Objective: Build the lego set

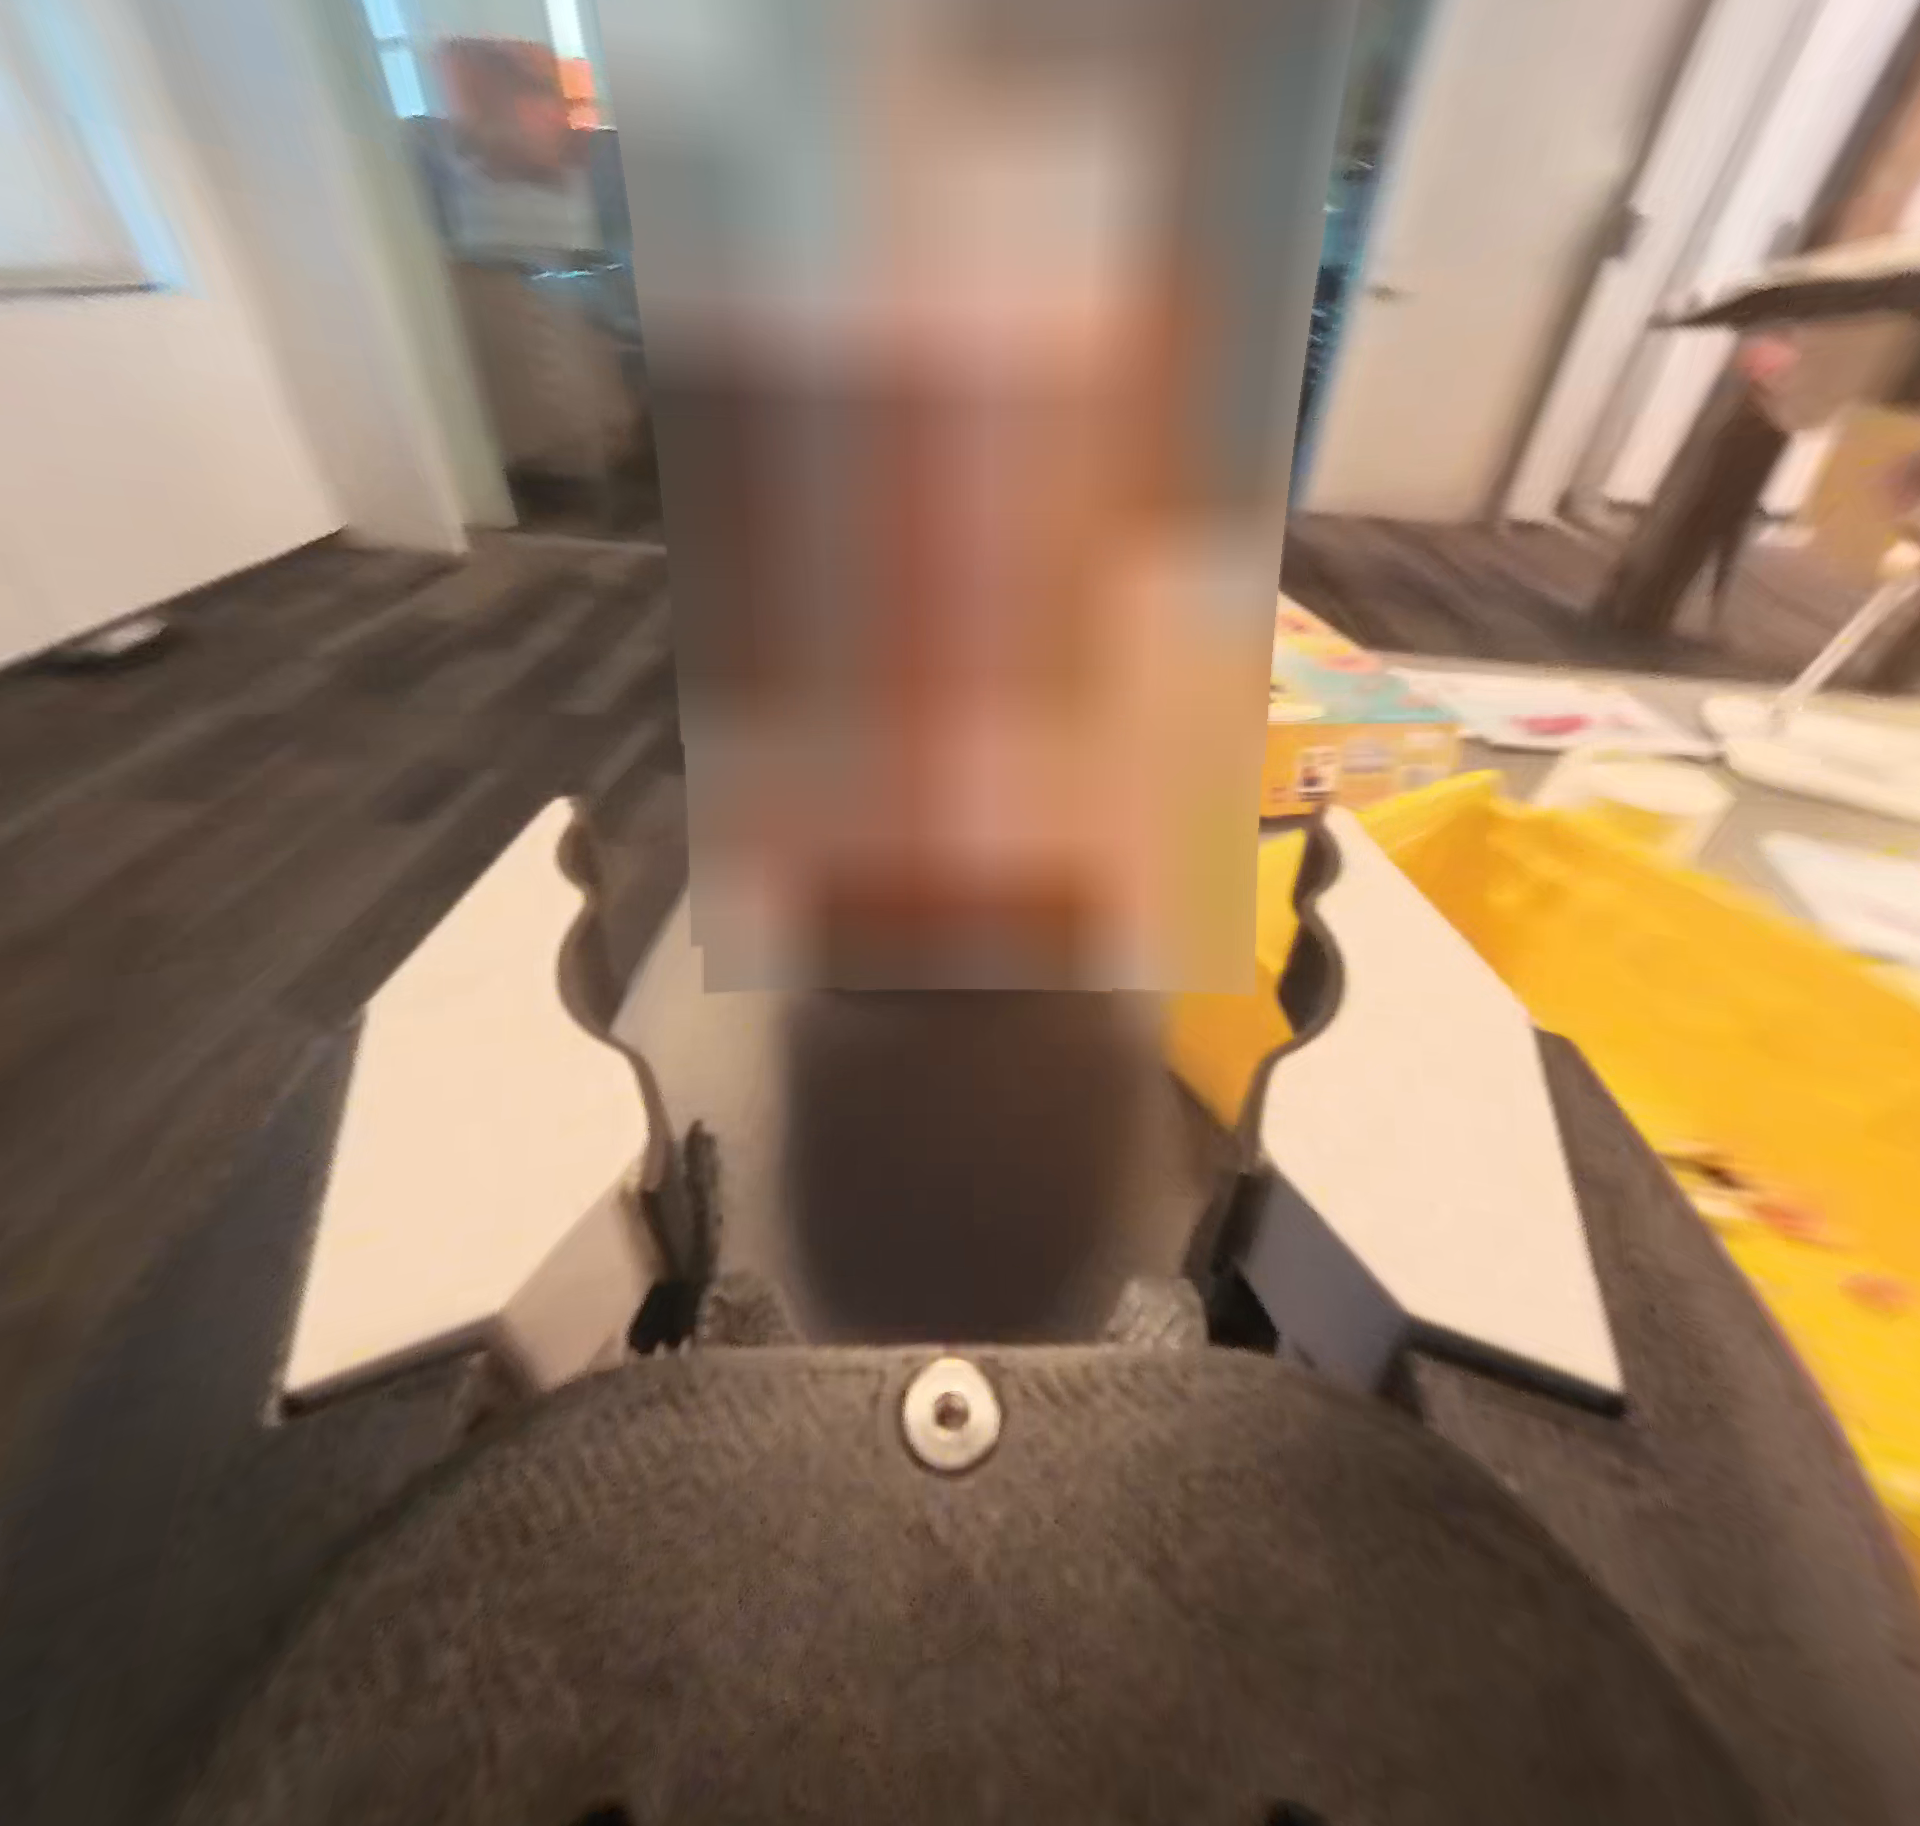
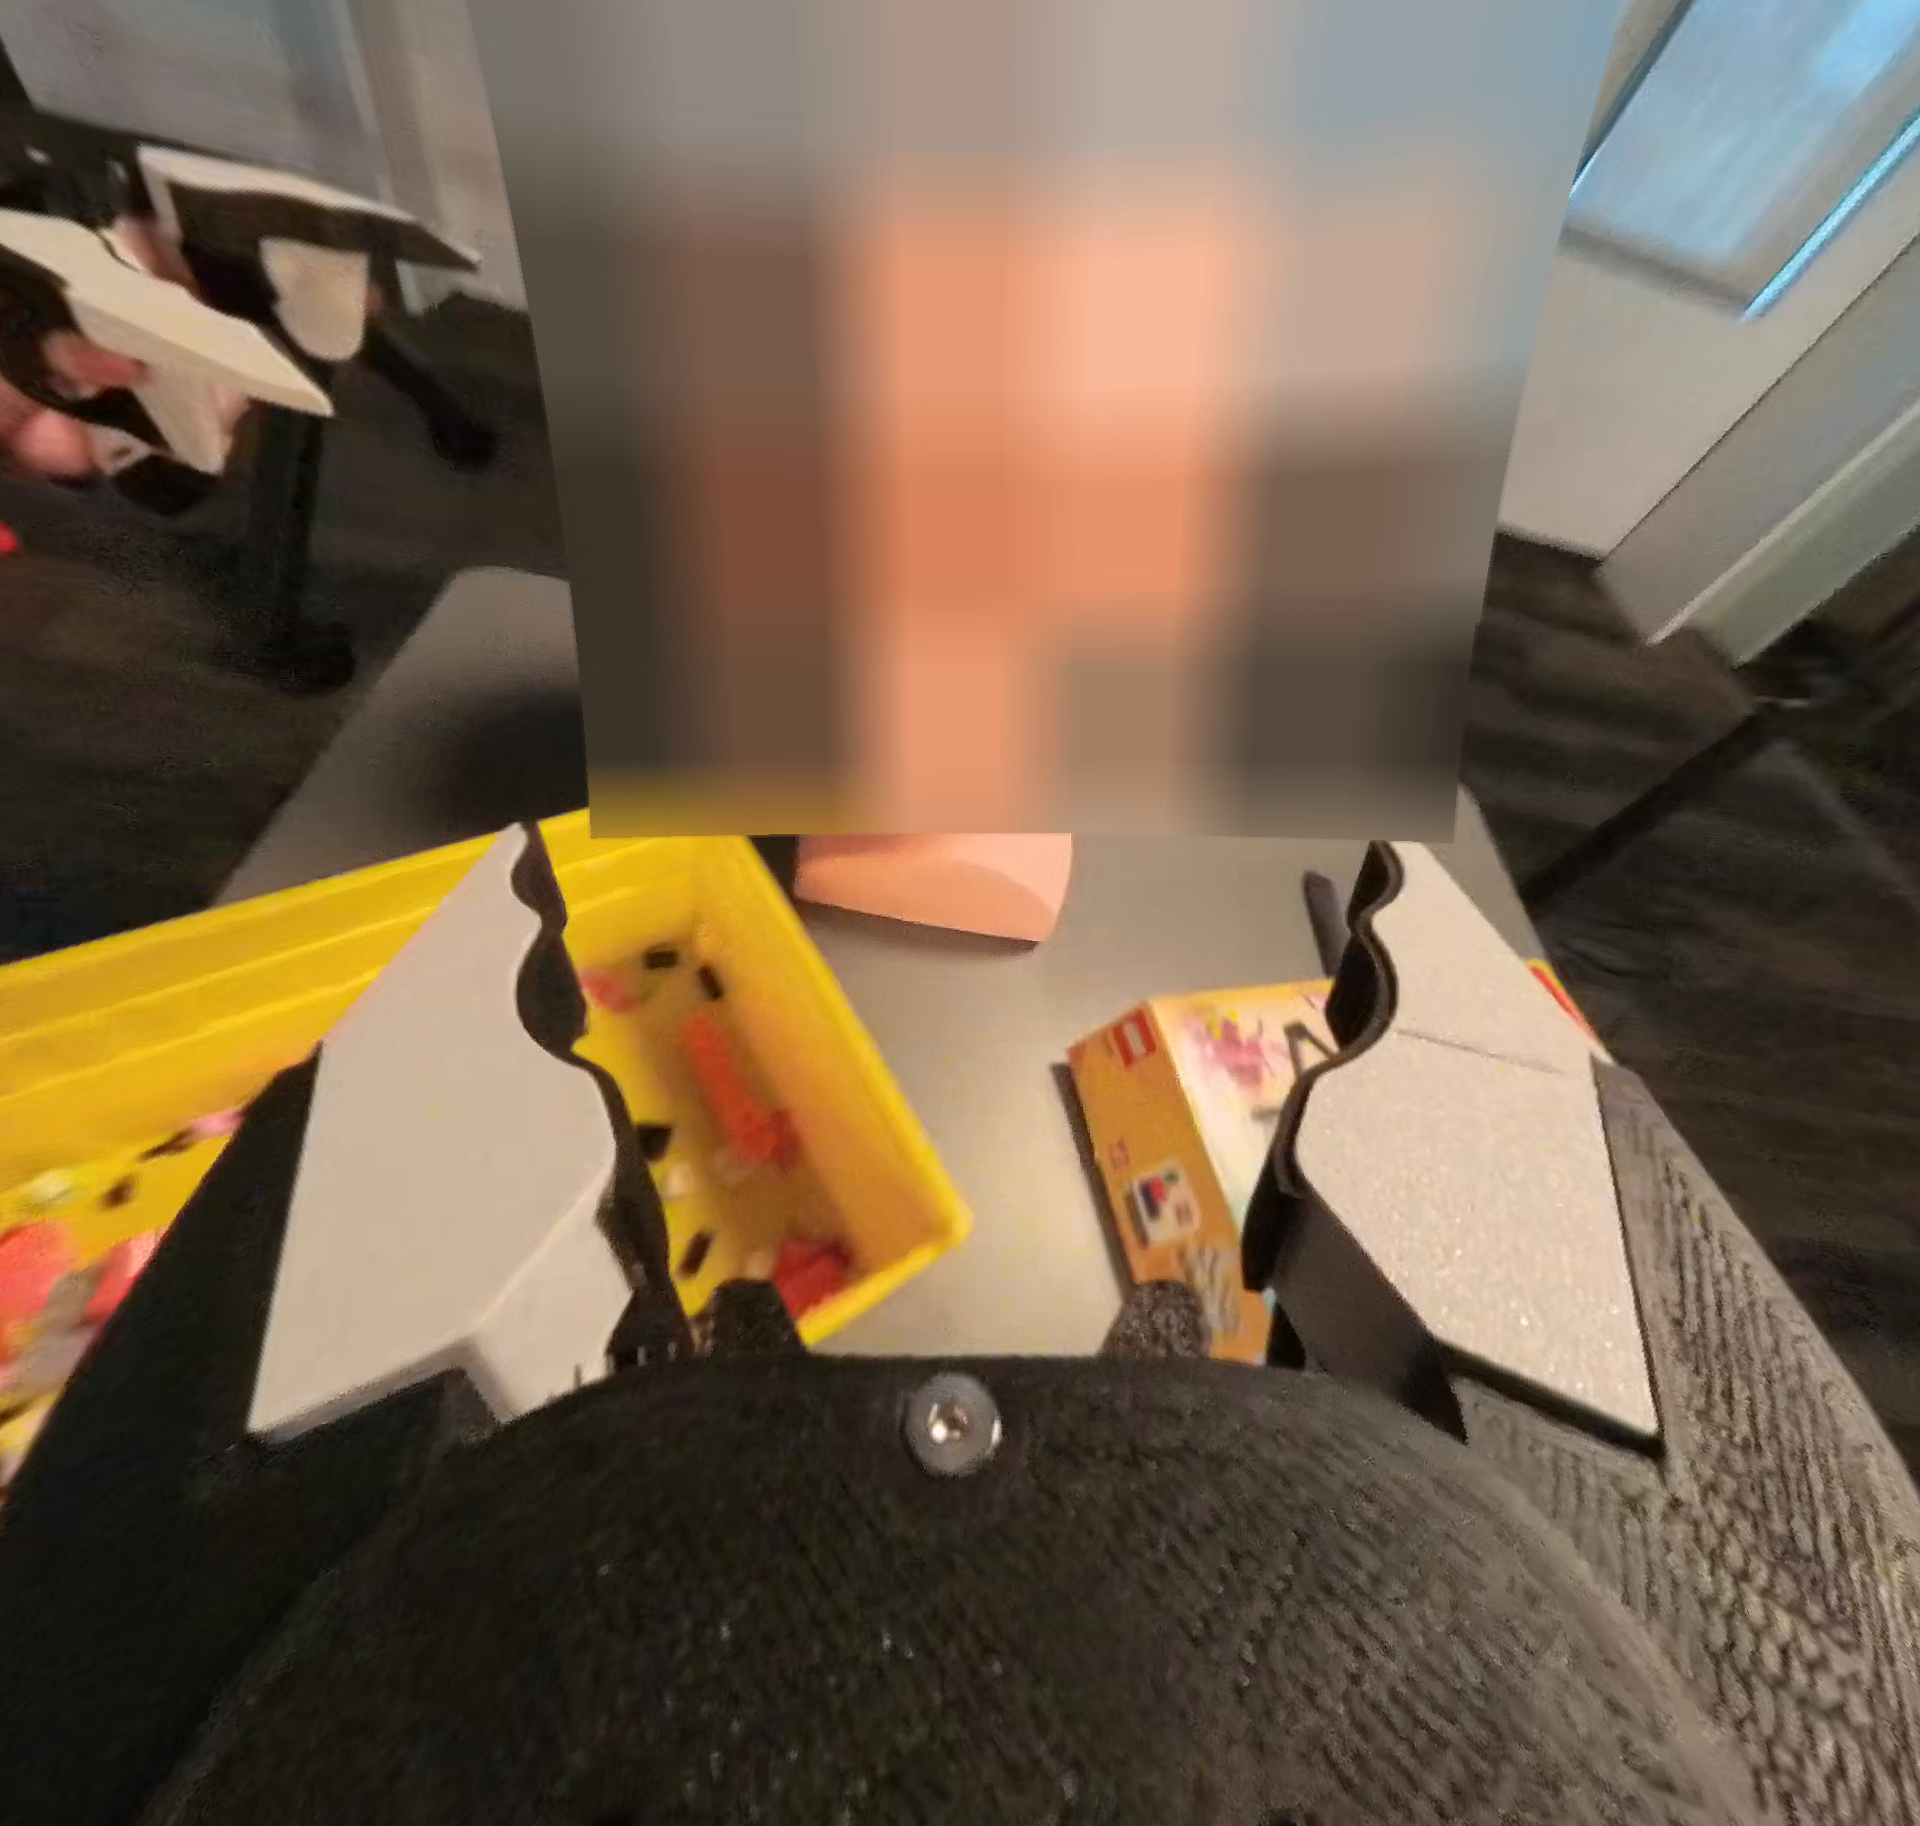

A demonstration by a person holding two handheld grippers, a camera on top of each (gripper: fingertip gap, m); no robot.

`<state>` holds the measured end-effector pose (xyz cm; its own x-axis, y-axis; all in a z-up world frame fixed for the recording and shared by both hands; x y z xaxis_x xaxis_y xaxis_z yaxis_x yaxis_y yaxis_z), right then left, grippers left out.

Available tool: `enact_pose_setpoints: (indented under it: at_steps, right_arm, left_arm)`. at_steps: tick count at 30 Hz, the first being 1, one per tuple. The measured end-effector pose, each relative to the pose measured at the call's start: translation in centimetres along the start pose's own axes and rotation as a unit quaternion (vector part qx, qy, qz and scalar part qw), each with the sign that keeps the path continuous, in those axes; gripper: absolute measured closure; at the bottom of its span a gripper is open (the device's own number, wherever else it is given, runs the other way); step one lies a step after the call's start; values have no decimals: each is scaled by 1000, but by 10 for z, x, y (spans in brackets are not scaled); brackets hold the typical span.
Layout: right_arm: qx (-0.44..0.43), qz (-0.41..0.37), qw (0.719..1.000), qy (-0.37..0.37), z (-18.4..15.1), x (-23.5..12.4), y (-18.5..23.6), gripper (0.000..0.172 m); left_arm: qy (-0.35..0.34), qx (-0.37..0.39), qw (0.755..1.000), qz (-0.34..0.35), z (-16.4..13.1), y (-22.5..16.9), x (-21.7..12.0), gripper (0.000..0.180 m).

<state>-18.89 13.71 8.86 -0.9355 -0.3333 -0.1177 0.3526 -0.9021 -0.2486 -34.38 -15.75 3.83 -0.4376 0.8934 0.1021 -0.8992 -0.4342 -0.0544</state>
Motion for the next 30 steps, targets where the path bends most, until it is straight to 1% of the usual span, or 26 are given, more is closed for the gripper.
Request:
enact_pose_setpoints:
  at_steps: [1, 2, 4, 5, 6, 7, 8, 10, 13, 15, 17, 19, 20, 22, 24, 25, 27, 29, 30]
  right_arm:
    - [-3, -22, 1000, -17, 5, -32, 13, 27]
    - [-4, -51, 998, -30, 6, -64, 27, 34]
    - [-5, -107, 993, -53, 2, -124, 59, 49]
    - [-7, -126, 990, -68, -1, -152, 78, 54]
    - [-7, -150, 985, -85, -6, -179, 96, 60]
    - [-8, -182, 978, -102, -11, -205, 112, 66]
    - [-10, -218, 969, -116, -18, -231, 128, 66]
    - [-22, -294, 948, -118, -36, -283, 153, 67]
    - [-24, -426, 900, -94, -64, -366, 177, 71]
    - [-16, -493, 866, -78, -79, -418, 187, 75]
    - [-4, -544, 838, -44, -95, -463, 193, 77]
    - [6, -584, 812, -9, -109, -500, 200, 77]
    - [6, -603, 798, -3, -114, -515, 203, 77]
    - [11, -639, 769, -9, -126, -540, 208, 79]
    - [16, -664, 747, -23, -142, -555, 207, 83]
    - [15, -676, 736, -31, -150, -561, 204, 84]
    - [-1, -692, 720, -52, -159, -570, 194, 85]
    - [-52, -713, 698, -54, -162, -581, 178, 89]
    - [-92, -727, 679, -47, -163, -589, 170, 92]
  left_arm:
    - [-2, -8, 1000, 5, 6, -20, -21, 58]
    - [-8, -8, 1000, -11, 9, -46, -39, 63]
    - [-28, 14, 997, -72, 10, -105, -67, 83]
    - [-33, 25, 994, -99, 7, -134, -77, 96]
    - [-34, 29, 991, -124, 1, -162, -83, 104]
    - [-33, 19, 989, -146, -5, -187, -86, 107]
    - [-31, 0, 984, -177, -12, -214, -87, 112]
    - [-23, -52, 965, -255, -25, -266, -85, 118]
    - [3, -122, 924, -362, -40, -336, -82, 125]
    - [25, -132, 898, -419, -49, -375, -82, 128]
    - [42, -119, 880, -457, -59, -411, -81, 129]
    - [54, -105, 862, -494, -70, -449, -80, 129]
    - [62, -100, 850, -514, -75, -468, -80, 129]
    - [73, -89, 835, -537, -88, -503, -74, 128]
    - [88, -78, 828, -549, -102, -535, -62, 127]
    - [92, -70, 826, -552, -108, -550, -54, 127]
    - [94, -54, 832, -545, -119, -582, -28, 127]
    - [114, -45, 834, -539, -130, -622, 6, 127]
    - [132, -32, 826, -547, -137, -644, 21, 127]
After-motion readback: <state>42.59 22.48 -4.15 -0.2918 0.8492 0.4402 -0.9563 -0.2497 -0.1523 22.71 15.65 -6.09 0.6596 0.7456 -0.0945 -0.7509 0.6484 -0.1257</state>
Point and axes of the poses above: each gripper's, where its closed fingertips meet, x out along the fingers, z out of its top, y = z × x across the jaws, the point moved 3 cm from there along -x, back along the fingers, and after that the axes turned 10 degrees about -y, right-handed, at the moved point
